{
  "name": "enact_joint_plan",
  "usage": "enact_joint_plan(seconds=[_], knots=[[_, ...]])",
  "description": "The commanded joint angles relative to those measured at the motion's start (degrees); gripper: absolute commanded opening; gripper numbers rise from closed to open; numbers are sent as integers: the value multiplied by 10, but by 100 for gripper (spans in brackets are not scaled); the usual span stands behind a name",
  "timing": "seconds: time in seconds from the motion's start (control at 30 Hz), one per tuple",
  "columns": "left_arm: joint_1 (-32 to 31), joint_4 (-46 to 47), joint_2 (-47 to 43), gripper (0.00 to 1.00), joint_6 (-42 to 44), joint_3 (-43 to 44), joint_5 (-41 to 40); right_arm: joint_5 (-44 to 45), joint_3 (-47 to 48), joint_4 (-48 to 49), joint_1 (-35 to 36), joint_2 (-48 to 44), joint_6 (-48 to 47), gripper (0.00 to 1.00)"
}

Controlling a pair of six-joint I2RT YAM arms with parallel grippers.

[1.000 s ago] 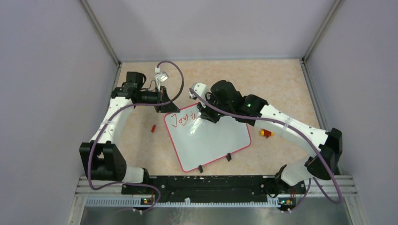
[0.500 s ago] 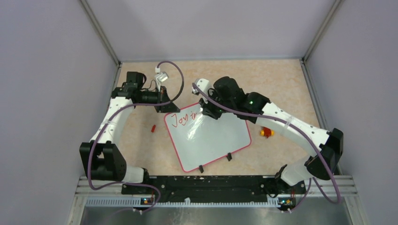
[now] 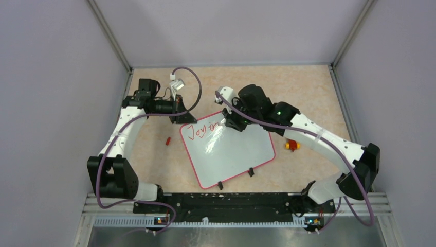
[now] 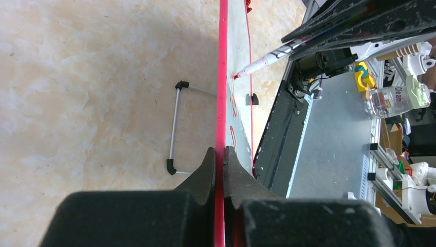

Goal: Write a sentence on the whiteboard

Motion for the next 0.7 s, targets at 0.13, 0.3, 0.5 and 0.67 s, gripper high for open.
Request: enact_joint_plan(seconds=[0.13, 0.3, 0.5, 0.67], knots=[[-7, -13, -3, 0, 6, -8, -8, -13, -22, 2, 15, -15, -5, 0], [-7, -11, -4, 0, 5, -9, -10, -24, 3, -7, 15, -30, -3, 0], [-6, -10, -13, 14, 6, -11, -9, -114, -5, -10, 15, -58, 1, 0], [-6, -10, -18, 25, 15, -21, -9, -160, -45, 11, 16, -62, -6, 0]])
